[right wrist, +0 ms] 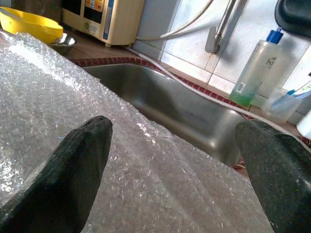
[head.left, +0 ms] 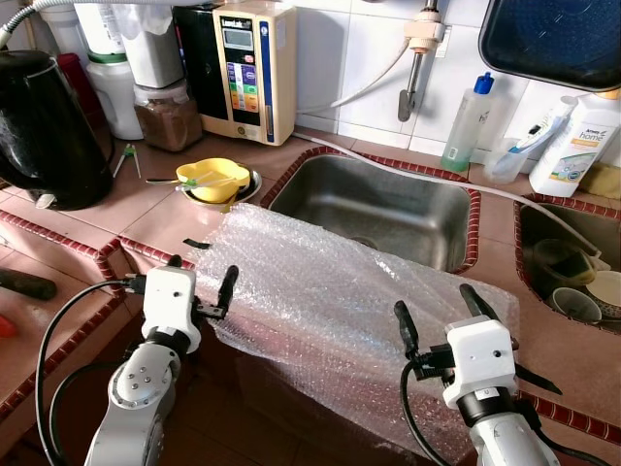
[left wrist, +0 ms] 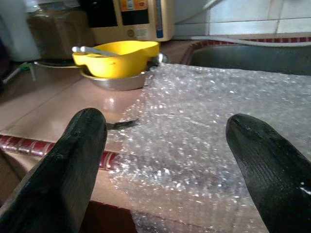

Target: Kitchen organization

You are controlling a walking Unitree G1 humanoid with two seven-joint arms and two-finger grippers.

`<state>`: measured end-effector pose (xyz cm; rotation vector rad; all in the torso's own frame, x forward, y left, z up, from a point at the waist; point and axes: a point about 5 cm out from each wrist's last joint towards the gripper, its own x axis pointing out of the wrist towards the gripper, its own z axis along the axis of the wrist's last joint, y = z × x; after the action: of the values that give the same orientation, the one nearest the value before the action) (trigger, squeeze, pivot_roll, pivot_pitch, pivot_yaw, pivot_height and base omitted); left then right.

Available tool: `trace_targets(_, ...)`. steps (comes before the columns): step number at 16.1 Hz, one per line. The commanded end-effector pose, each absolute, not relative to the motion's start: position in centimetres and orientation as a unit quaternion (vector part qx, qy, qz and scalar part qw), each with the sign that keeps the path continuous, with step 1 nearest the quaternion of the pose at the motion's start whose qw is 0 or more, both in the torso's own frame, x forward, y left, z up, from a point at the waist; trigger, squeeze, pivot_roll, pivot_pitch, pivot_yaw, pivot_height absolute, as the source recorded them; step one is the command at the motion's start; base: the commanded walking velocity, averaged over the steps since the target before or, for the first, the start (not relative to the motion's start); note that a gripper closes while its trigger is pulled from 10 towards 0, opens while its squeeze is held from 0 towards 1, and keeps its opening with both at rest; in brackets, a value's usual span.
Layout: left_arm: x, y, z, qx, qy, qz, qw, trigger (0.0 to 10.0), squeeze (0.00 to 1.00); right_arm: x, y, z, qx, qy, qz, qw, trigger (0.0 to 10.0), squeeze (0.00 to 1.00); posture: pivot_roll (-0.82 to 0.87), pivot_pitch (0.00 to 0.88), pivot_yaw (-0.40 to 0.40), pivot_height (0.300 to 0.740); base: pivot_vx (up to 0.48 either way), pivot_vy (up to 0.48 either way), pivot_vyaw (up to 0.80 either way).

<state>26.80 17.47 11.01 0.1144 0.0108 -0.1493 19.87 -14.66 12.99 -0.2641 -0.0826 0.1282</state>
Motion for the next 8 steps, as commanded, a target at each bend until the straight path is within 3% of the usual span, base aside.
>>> trace_targets(1, 26.86, 17.25, 11.25, 0.057, 0.001, -0.086, 0.995, 10.0, 0.0, 19.82, -14.82, 13.05, -0.132, -0.044, 0.058, 0.989, 10.0, 0.0, 0.08, 0.0, -0.017, 0.74, 0.0, 0.0, 0.0)
trace_targets(4, 26.84, 17.36, 11.29, 0.056, -0.001, -0.085, 0.995, 10.0, 0.0, 19.76, -14.82, 13.05, -0.133, -0.045, 0.058, 0.988, 10.0, 0.0, 0.08, 0.0, -0.016, 0.74, 0.0, 0.0, 0.0)
trace_targets(8, 26.86, 17.34, 11.37, 0.055, -0.002, -0.087, 0.995, 10.0, 0.0, 19.67, -14.77, 13.07, -0.134, -0.044, 0.06, 0.988, 10.0, 0.0, 0.08, 0.0, -0.015, 0.74, 0.307, 0.0, 0.0)
